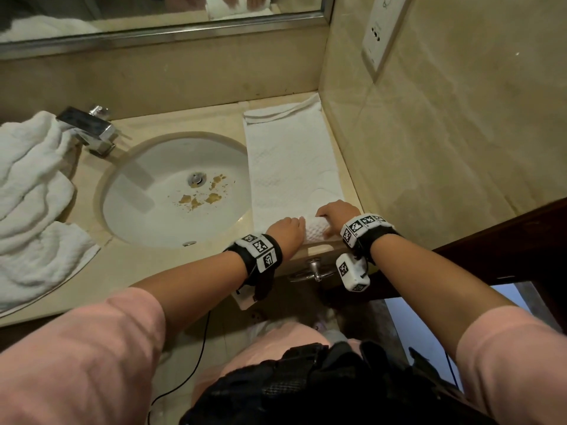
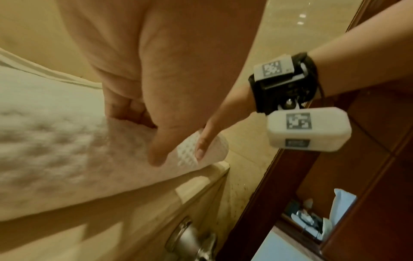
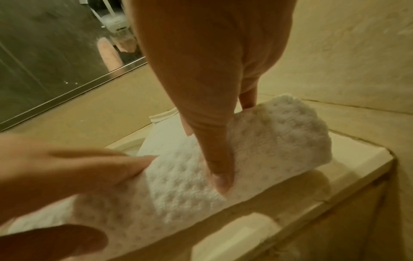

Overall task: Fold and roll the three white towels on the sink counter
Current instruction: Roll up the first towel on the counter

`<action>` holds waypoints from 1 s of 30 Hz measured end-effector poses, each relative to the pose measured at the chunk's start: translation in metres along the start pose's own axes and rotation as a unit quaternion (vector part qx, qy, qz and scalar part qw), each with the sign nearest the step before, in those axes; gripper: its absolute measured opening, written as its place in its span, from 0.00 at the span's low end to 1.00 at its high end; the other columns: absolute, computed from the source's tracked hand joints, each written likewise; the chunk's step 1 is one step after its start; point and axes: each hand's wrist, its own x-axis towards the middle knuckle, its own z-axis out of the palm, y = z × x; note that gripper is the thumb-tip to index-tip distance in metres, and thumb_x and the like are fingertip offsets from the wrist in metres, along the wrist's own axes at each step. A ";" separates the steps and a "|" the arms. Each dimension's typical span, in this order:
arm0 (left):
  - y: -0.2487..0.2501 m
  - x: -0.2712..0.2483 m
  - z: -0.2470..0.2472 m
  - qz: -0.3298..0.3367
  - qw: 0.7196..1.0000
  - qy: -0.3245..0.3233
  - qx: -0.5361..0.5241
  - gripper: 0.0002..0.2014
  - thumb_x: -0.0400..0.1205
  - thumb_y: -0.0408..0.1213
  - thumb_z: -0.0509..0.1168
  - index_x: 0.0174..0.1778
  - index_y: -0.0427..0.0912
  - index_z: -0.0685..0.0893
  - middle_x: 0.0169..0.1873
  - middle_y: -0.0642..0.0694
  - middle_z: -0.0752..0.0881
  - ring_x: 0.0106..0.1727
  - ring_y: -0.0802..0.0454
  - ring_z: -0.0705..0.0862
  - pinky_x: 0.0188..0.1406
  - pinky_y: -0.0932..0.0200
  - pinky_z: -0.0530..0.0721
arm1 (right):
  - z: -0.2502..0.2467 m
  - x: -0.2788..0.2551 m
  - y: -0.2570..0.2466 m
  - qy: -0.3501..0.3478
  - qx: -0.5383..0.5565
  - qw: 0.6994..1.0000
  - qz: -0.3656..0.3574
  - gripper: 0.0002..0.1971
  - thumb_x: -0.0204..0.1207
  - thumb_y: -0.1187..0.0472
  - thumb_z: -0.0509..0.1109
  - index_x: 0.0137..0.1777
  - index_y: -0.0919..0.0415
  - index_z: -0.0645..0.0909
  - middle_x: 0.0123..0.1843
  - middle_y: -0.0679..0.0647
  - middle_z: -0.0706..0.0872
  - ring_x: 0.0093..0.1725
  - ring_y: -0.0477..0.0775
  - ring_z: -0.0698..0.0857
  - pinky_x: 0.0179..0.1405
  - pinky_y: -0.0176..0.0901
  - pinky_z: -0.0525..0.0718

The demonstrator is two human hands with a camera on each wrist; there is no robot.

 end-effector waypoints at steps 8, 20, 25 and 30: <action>0.001 0.005 0.023 0.009 0.998 0.029 0.045 0.31 0.84 0.33 0.47 0.80 0.23 0.45 0.71 0.31 0.67 0.70 0.36 0.69 0.73 0.46 0.65 | 0.017 -0.006 -0.002 0.066 0.011 0.998 0.020 0.28 0.67 0.61 0.80 0.66 0.55 0.76 0.63 0.53 0.79 0.62 0.55 0.80 0.58 0.48 0.82; -0.039 0.027 -0.002 0.071 0.995 -0.015 -0.062 0.23 0.86 0.35 0.56 0.76 0.32 0.64 0.69 0.35 0.70 0.68 0.38 0.70 0.67 0.50 0.70 | 0.036 -0.012 -0.017 0.168 -0.096 0.981 -0.002 0.16 0.57 0.72 0.77 0.45 0.62 0.81 0.41 0.57 0.84 0.40 0.59 0.82 0.38 0.49 0.79; -0.030 0.016 0.002 0.042 0.997 0.062 0.014 0.20 0.82 0.28 0.54 0.72 0.30 0.68 0.64 0.36 0.72 0.62 0.41 0.72 0.60 0.53 0.72 | 0.025 -0.003 -0.016 0.118 -0.095 0.988 0.016 0.12 0.74 0.66 0.69 0.57 0.61 0.78 0.52 0.56 0.84 0.52 0.58 0.82 0.46 0.46 0.78; -0.035 0.010 0.002 0.047 0.997 0.067 0.000 0.25 0.78 0.22 0.61 0.72 0.31 0.67 0.61 0.37 0.77 0.58 0.41 0.79 0.48 0.53 0.79 | 0.015 0.010 -0.014 0.077 -0.091 0.993 0.017 0.11 0.77 0.63 0.67 0.60 0.59 0.78 0.55 0.56 0.85 0.53 0.57 0.84 0.48 0.45 0.80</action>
